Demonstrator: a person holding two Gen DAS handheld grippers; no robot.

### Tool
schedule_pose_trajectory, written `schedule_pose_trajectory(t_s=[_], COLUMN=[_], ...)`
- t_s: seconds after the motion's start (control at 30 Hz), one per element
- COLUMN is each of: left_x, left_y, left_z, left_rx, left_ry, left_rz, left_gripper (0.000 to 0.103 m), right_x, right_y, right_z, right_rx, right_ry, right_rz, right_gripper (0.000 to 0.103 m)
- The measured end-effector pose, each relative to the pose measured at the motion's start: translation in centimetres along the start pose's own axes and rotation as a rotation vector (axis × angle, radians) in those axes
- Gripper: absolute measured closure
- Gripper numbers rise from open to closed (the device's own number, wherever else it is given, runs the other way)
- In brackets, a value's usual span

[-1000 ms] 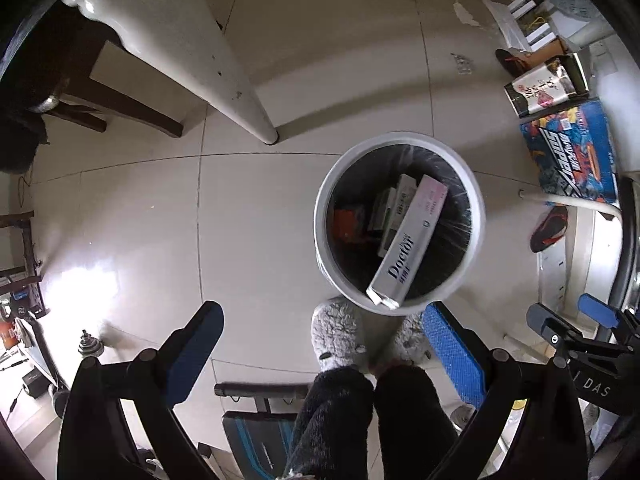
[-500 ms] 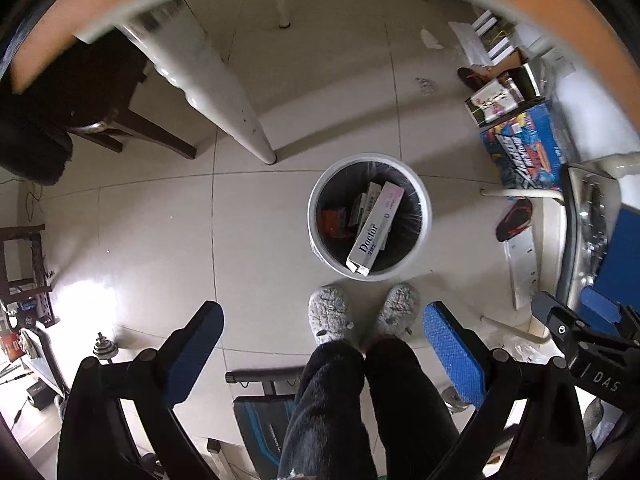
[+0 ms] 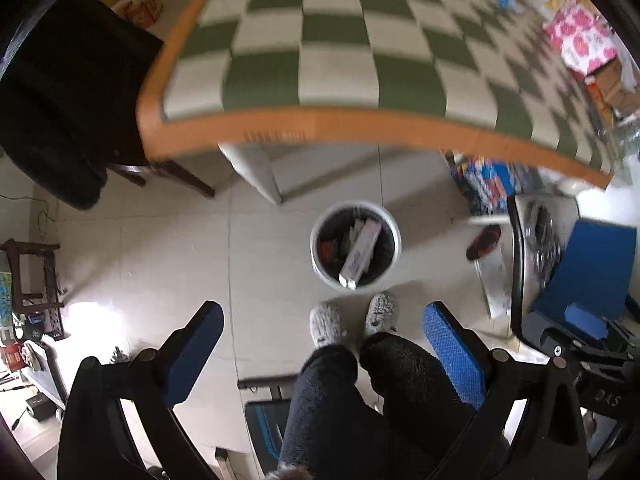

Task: Collect trash
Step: 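Raise both tools back up to the checkered table, then grasp the blue-green rice bag with the left tool while the right tool grasps the blue plastic bag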

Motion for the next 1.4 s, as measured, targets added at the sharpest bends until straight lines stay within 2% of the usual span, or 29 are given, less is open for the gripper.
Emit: schedule_pose_trajectory(t_s=[0.13,0.27,0.37,0.47,0.53,0.57,0.63,0.67,0.73,0.77,0.83,0.93,1.0,1.13,1.23,1.27,1.3,1.33,1.37,1.4], left_x=[0.3,-0.5,-1.4,-2.5,-3.4,-4.1,-4.7,-5.3,-6.7,-7.6,-9.5,-13.0,-15.1,-17.7,-17.8,-17.6,-17.2,-17.0,-16.5,-16.3], left_y=[3.7,6.2,7.3,8.2,8.3,8.0,7.6,7.1,6.4,5.9,5.2,3.4,1.8,-2.0,-4.2,-5.0,-5.5,-5.8,-6.1,-6.3], left_z=[3.4,9.4,14.1,19.7,23.5,26.3,29.7,32.1,35.9,38.3,42.0,47.6,51.1,56.7,59.4,60.2,60.9,61.2,61.7,62.1], left_rx=[-0.095,-0.180,-0.217,-0.249,-0.261,-0.259,-0.242,-0.231,-0.224,-0.224,-0.233,-0.240,-0.226,-0.192,-0.162,-0.150,-0.141,-0.140,-0.136,-0.132], left_ry=[0.029,0.054,0.067,0.093,0.114,0.135,0.159,0.174,0.179,0.173,0.131,0.018,-0.059,-0.193,-0.240,-0.247,-0.244,-0.242,-0.233,-0.227], left_rz=[0.008,0.041,0.066,0.092,0.105,0.122,0.120,0.124,0.138,0.154,0.195,0.289,0.335,0.447,0.503,0.516,0.524,0.524,0.519,0.508], left_gripper=[0.001,0.001,0.000,0.000,0.000,0.000,0.000,0.000,0.000,0.000,0.000,0.000,0.000,0.000,0.002,0.003,0.011,0.029,0.038,0.061], right_x=[1.9,2.4,1.5,-0.8,-3.1,-4.3,-6.5,-8.1,-10.3,-11.8,-13.9,-16.2,-17.2,-18.3,-18.6,-18.7,-18.7,-18.7,-18.7,-18.7], right_y=[4.1,8.1,9.8,11.6,12.6,12.8,13.0,13.3,13.3,13.1,12.4,10.8,9.5,6.9,5.2,4.6,3.9,3.4,2.8,2.5], right_z=[2.5,8.2,13.1,19.6,25.6,28.4,33.5,37.2,42.1,45.6,50.7,57.2,60.6,64.9,67.0,67.5,68.0,68.3,68.5,68.7], right_rx=[-0.060,-0.127,-0.157,-0.180,-0.195,-0.196,-0.197,-0.203,-0.208,-0.203,-0.189,-0.167,-0.152,-0.127,-0.112,-0.107,-0.098,-0.092,-0.085,-0.080], right_ry=[0.003,-0.011,-0.029,-0.065,-0.090,-0.105,-0.129,-0.150,-0.179,-0.199,-0.224,-0.231,-0.225,-0.216,-0.207,-0.207,-0.204,-0.203,-0.203,-0.204], right_rz=[0.072,0.126,0.121,0.124,0.114,0.099,0.081,0.062,0.031,0.017,0.000,-0.030,-0.048,-0.068,-0.084,-0.085,-0.086,-0.086,-0.088,-0.088], right_gripper=[0.000,0.000,0.000,0.000,0.000,0.000,0.000,0.000,0.000,0.000,0.000,0.000,0.000,0.000,0.000,0.000,0.000,0.000,0.001,0.001])
Point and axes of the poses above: each gripper's, at about its wrist camera, not at the fingertips, and y roughly against the way its jaws point, x to its left, z to its top, the point moved 6 cm from there along -y, roughly the way its jaws point, and after that the axes turned 6 degrees about x, right-handed, at the moved point
